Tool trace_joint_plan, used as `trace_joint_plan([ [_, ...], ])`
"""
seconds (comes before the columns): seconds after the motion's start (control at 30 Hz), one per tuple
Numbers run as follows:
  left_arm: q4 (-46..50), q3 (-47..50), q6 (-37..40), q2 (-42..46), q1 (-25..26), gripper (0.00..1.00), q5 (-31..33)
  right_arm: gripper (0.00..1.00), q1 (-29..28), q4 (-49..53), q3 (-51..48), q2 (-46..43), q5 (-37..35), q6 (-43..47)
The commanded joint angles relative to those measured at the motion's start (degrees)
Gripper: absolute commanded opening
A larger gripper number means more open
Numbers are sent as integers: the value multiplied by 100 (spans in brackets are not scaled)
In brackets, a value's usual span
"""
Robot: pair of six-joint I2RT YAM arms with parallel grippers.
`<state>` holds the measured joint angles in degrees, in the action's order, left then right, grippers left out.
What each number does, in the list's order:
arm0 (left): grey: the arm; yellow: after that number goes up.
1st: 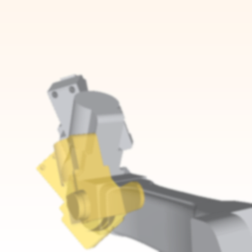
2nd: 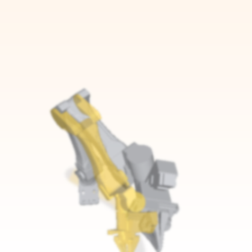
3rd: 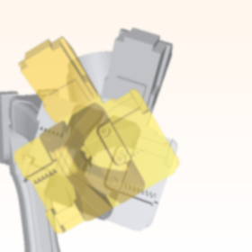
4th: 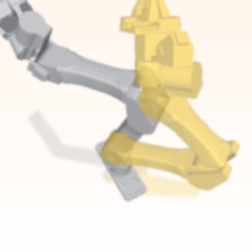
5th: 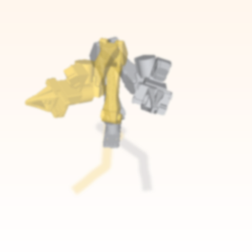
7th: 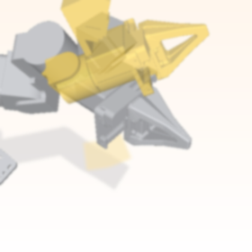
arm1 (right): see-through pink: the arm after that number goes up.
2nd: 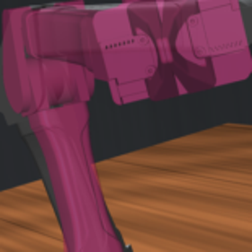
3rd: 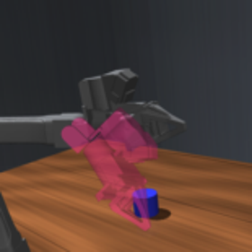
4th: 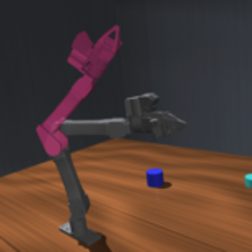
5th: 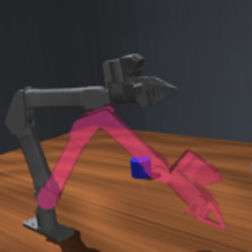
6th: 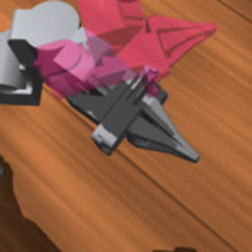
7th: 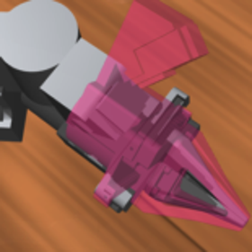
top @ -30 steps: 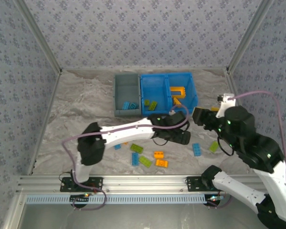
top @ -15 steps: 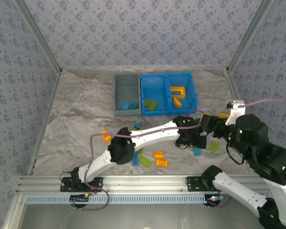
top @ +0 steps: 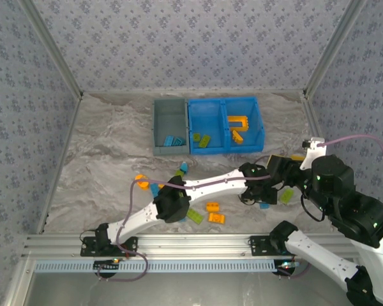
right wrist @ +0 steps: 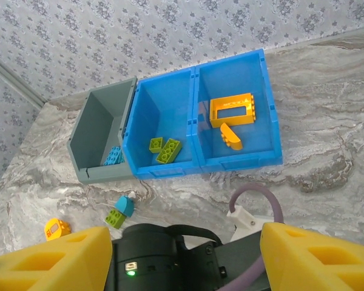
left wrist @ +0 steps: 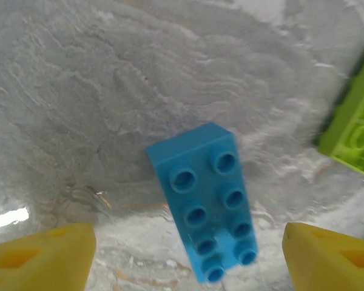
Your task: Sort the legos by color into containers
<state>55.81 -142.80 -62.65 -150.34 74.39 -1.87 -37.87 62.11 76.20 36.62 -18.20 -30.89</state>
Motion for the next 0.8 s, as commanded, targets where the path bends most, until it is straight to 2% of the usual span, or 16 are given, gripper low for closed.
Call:
trace_joint_plan([
  [0.0, 220, -299, -66, -187, 46, 73, 186, 68, 7, -14, -59, -94, 53, -139],
  [0.13, 570, -332, -12, -184, 27, 54, 512, 68, 5, -101, -117, -103, 86, -159],
  [0.23, 1001, -307, 14, -172, -17, 53, 755, 68, 4, -144, -175, -103, 105, -171],
  [0.3, 1198, -164, 92, -79, -57, 44, 898, 68, 7, -148, -192, -98, 123, -163],
  [0.53, 788, 1708, 498, 1029, -213, 42, 1721, 68, 7, -189, -304, -103, 232, -144],
  [0.77, 1013, 1901, 750, 998, -364, 51, 1879, 69, -2, -224, -481, -159, 477, -171],
])
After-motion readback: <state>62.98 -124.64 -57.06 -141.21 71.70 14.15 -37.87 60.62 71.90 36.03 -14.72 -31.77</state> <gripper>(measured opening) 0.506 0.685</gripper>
